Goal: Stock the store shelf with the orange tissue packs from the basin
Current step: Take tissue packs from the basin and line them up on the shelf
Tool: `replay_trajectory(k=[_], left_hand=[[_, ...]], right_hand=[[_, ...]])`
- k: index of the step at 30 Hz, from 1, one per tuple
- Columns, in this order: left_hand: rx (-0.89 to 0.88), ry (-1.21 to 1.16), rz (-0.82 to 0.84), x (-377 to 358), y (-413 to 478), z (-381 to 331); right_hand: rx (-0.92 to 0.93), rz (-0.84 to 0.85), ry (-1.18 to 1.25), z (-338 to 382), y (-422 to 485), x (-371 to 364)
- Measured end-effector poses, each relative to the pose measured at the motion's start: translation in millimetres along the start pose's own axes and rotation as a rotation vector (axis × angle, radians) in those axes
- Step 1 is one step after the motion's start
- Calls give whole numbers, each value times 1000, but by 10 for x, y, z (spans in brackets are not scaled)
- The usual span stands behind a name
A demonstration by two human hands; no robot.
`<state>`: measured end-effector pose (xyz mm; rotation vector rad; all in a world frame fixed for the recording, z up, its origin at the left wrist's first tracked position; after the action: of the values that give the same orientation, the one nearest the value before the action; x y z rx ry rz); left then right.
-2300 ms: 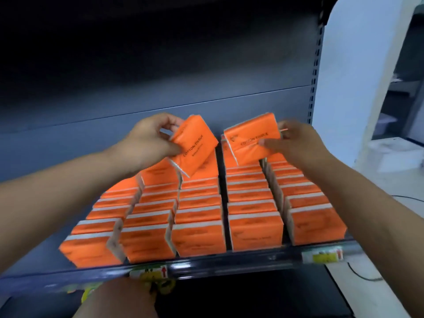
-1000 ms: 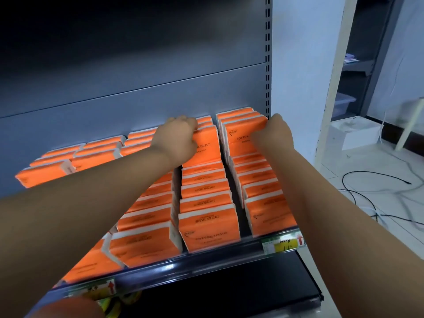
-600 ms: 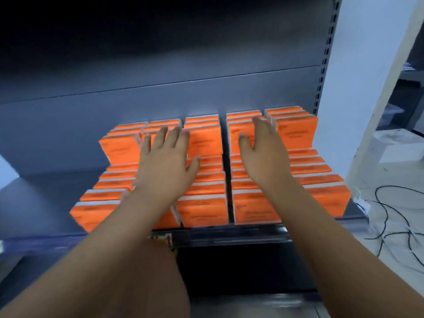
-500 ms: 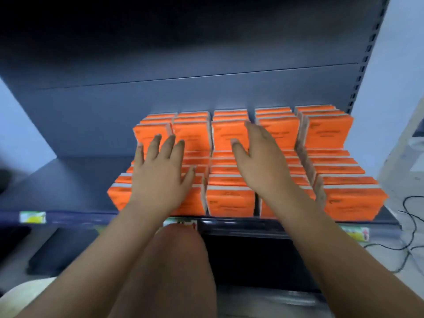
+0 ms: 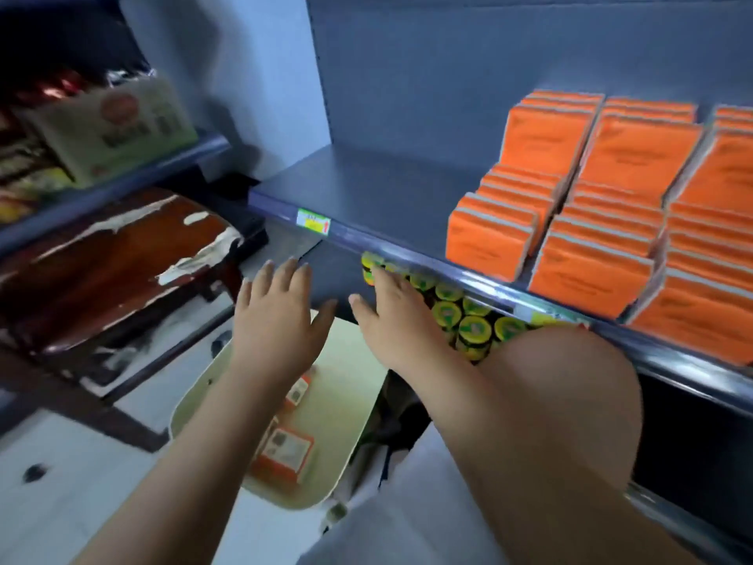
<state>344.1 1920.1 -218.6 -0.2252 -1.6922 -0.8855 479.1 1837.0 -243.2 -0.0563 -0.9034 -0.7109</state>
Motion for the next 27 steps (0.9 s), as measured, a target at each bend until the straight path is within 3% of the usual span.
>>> replay_trajectory(k=[5, 9, 17, 22, 27], left_hand=[[186, 19, 264, -619, -391, 657], [351, -95, 409, -1094, -719, 953], [864, -341, 609, -2004, -1223, 1731], [882, -195, 588, -2220, -1261, 2023], [825, -121, 643, -2410, -1202, 2110]], right_hand=[[-50, 199, -33, -26, 27, -701], [-105, 400, -126, -201, -52, -1323], [-215, 777, -211, -403, -379, -2507], [-422, 990, -223, -602, -752, -3273], [-749, 1043, -82, -763, -980, -3818]])
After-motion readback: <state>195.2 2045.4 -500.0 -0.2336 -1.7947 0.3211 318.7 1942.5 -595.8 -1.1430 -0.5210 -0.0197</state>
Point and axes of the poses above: each hand's wrist, its own y-axis towards the middle knuckle, its own x-axis out of the back of the hand, z = x × y, the point moved 8 cm from there along y, towards the middle knuckle, and after that the axes turned 6 degrees about -z, right-handed, at the moved point
